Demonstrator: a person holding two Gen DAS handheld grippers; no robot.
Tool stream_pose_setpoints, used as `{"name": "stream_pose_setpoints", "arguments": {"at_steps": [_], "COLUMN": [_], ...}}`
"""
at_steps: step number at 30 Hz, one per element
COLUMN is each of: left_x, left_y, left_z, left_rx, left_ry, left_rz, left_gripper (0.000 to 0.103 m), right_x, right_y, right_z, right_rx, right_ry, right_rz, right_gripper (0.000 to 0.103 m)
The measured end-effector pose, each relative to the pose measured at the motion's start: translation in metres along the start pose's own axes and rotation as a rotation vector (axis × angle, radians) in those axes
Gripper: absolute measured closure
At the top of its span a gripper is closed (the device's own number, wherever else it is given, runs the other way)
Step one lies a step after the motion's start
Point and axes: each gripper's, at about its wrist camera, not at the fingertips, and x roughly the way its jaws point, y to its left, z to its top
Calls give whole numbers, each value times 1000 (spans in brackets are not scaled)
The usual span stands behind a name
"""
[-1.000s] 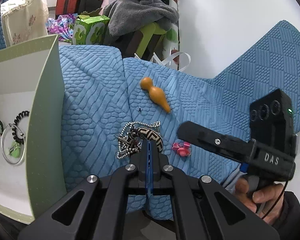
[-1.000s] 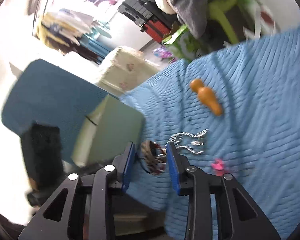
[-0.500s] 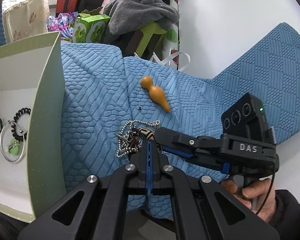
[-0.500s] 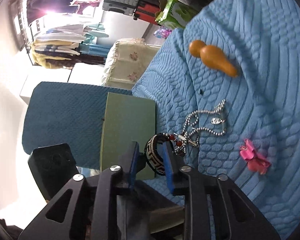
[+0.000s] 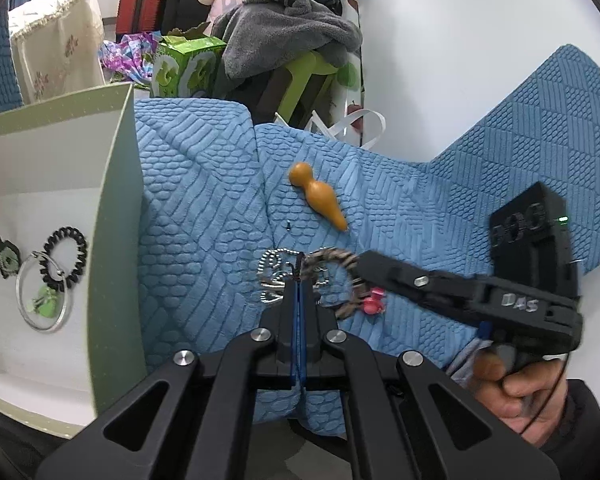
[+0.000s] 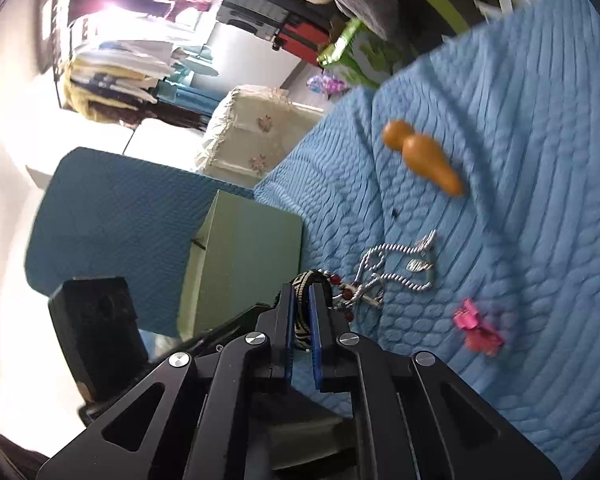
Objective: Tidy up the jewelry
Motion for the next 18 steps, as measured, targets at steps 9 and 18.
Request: {"name": "stream_pose_setpoints", "arguments": {"at_steps": [9, 18], "left_x": [-6, -42], "left_y": [0, -16], "left_z": [-1, 15], "left_rx": [-2, 23], "left_ry": [4, -34], "left_rz": [7, 17], "left_gripper": [103, 103], "right_x": [-22, -29], "right_y": [11, 51], "right_z": [0, -8], "right_rx": [-113, -318], "right_ry": [-63, -51], "right_rz": [-179, -462], "right_gripper": [98, 99]}}
